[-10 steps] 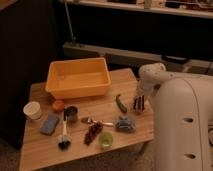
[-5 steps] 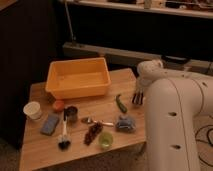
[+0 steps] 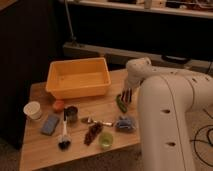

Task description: Wipe table surface with eraser

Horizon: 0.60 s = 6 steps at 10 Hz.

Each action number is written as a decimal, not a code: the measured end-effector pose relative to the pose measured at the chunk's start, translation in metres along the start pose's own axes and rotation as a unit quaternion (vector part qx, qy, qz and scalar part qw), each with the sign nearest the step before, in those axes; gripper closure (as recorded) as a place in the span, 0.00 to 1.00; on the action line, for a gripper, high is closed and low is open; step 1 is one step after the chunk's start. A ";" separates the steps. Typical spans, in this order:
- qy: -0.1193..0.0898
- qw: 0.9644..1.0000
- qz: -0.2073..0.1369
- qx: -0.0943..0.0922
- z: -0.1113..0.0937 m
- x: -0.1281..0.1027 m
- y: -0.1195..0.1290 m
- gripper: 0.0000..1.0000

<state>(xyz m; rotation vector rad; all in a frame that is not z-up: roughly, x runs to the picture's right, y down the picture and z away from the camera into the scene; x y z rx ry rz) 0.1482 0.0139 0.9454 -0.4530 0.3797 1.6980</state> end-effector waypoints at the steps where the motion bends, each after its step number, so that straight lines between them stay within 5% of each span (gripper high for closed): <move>1: 0.002 1.000 -0.014 -0.003 -0.002 0.008 0.006 1.00; 6: 0.023 0.997 -0.067 -0.033 -0.023 0.069 0.026 1.00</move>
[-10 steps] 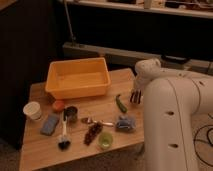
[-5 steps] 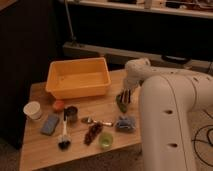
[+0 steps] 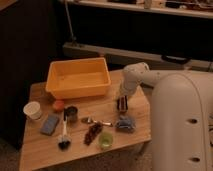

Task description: Wipe table surface with eraser

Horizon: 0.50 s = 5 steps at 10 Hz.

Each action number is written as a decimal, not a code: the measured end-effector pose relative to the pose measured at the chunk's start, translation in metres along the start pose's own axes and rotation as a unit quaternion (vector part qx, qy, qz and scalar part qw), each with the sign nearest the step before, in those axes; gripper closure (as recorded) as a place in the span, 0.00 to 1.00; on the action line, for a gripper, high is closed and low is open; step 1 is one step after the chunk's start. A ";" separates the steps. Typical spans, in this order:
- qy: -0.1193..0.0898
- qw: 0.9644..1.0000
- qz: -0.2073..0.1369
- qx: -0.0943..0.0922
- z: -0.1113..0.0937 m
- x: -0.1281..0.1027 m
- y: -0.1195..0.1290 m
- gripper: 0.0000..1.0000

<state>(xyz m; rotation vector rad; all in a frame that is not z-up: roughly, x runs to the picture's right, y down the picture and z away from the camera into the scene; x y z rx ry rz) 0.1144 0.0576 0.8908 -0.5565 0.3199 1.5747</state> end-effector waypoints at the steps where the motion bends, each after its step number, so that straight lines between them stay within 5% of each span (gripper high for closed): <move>1: 0.003 1.000 -0.001 0.001 -0.002 0.006 -0.005 1.00; 5: 0.004 0.999 0.033 0.023 -0.009 0.014 -0.054 1.00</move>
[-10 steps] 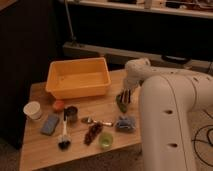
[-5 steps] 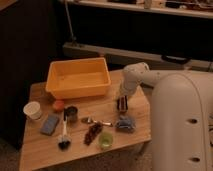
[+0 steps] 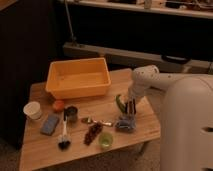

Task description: Wipe table surface with eraser

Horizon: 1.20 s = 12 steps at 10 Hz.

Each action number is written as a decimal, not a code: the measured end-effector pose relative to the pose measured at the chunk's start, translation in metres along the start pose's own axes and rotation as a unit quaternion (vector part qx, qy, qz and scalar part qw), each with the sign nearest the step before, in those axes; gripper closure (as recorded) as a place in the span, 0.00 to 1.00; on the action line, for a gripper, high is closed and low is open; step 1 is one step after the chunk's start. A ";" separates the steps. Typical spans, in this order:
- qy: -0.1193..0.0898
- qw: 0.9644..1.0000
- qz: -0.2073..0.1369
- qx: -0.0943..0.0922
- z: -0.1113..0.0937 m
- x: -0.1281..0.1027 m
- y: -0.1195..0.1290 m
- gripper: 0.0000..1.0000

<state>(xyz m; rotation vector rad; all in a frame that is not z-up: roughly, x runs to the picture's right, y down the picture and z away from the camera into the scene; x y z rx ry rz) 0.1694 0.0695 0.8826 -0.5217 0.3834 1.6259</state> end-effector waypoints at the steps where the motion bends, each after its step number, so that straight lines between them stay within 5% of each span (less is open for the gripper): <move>1: -0.007 1.000 0.017 0.006 0.001 -0.013 -0.012 1.00; 4: -0.019 0.997 0.067 0.028 0.002 -0.042 -0.058 1.00; 7: -0.033 0.994 0.093 0.036 0.009 -0.077 -0.072 1.00; 12: -0.038 0.996 0.083 0.019 0.026 -0.109 -0.028 1.00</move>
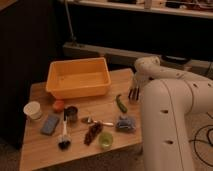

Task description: Wipe table surface with eraser

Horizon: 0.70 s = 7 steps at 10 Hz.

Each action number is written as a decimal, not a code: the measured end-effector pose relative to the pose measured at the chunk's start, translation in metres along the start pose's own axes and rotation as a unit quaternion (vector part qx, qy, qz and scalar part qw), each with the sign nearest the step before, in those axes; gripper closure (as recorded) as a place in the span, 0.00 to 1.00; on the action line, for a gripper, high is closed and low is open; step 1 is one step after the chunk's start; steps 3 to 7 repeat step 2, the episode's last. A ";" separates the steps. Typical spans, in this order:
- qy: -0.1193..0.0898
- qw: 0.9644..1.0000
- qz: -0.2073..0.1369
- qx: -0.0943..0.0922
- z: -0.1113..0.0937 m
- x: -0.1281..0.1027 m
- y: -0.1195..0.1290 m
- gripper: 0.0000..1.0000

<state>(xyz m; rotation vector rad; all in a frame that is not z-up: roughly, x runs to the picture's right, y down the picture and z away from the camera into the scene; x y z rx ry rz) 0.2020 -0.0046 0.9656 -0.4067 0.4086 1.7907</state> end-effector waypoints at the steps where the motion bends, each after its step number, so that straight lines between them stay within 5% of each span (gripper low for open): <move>1: 0.001 1.000 -0.009 -0.008 0.002 0.000 0.011 1.00; 7: 0.003 1.000 -0.020 -0.018 0.005 0.003 0.022 1.00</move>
